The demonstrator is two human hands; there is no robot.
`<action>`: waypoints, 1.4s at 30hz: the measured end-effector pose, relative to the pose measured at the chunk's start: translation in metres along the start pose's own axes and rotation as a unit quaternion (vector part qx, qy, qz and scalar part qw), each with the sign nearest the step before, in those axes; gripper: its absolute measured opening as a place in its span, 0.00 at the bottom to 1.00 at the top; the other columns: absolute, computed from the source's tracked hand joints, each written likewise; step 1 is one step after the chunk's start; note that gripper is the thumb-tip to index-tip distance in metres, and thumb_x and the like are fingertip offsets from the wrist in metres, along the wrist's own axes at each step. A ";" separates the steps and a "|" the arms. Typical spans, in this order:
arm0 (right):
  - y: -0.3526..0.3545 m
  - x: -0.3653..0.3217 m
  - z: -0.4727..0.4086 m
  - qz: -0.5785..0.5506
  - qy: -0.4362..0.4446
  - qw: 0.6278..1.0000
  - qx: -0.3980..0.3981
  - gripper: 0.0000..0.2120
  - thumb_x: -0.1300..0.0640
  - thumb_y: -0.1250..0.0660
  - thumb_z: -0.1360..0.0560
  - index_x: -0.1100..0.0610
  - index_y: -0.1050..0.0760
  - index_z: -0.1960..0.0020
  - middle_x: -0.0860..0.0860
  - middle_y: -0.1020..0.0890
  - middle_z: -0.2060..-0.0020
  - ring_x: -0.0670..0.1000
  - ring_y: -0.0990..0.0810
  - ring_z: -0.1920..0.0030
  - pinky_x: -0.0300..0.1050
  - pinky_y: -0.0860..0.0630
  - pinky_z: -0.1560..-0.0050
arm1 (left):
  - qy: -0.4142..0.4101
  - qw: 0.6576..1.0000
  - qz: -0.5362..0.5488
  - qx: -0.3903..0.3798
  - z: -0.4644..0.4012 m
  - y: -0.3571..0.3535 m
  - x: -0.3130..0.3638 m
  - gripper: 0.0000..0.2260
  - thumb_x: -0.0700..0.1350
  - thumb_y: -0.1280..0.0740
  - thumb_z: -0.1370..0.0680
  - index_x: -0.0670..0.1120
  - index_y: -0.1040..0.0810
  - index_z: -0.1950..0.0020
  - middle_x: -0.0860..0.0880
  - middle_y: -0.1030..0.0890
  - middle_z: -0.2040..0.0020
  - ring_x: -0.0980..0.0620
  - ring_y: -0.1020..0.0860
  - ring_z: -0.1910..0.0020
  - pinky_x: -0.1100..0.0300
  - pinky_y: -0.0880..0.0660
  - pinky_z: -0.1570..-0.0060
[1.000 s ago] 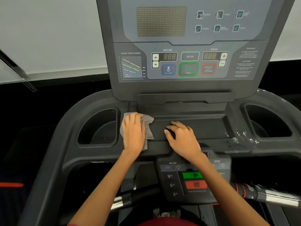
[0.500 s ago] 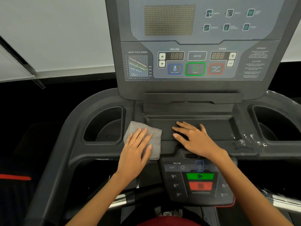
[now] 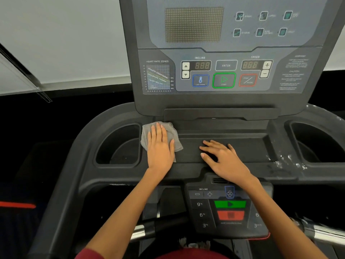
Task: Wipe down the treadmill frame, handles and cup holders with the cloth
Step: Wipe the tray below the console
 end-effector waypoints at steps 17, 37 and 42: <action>0.000 0.001 0.000 0.005 0.008 1.000 0.010 0.19 0.46 0.44 0.19 0.48 0.30 0.30 0.43 0.34 0.27 0.43 0.44 0.25 0.57 0.52 0.24 | -0.177 0.983 0.022 0.033 0.077 0.019 0.003 0.21 0.50 0.43 0.22 0.39 0.24 0.36 0.45 0.21 0.38 0.48 0.30 0.32 0.51 0.45 0.28; 0.000 0.005 0.004 0.011 0.010 0.999 0.035 0.18 0.47 0.43 0.19 0.50 0.26 0.33 0.45 0.30 0.29 0.45 0.39 0.26 0.54 0.46 0.25 | -0.146 0.983 -0.105 0.025 0.058 0.024 0.022 0.22 0.60 0.43 0.26 0.43 0.21 0.49 0.48 0.20 0.51 0.49 0.24 0.47 0.31 0.49 0.32; 0.000 0.005 0.003 0.013 0.007 0.999 0.033 0.18 0.46 0.43 0.19 0.50 0.26 0.32 0.45 0.30 0.29 0.45 0.39 0.26 0.54 0.47 0.25 | -0.145 0.987 -0.061 0.036 0.063 0.023 0.012 0.22 0.59 0.43 0.23 0.44 0.21 0.42 0.50 0.20 0.44 0.52 0.26 0.40 0.33 0.55 0.30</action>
Point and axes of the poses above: each hand's wrist, its own z-axis away from the middle knuckle, its own y-axis out of the back of the hand, x = y × z, the point moved 5 cm from there along -z, towards the middle knuckle
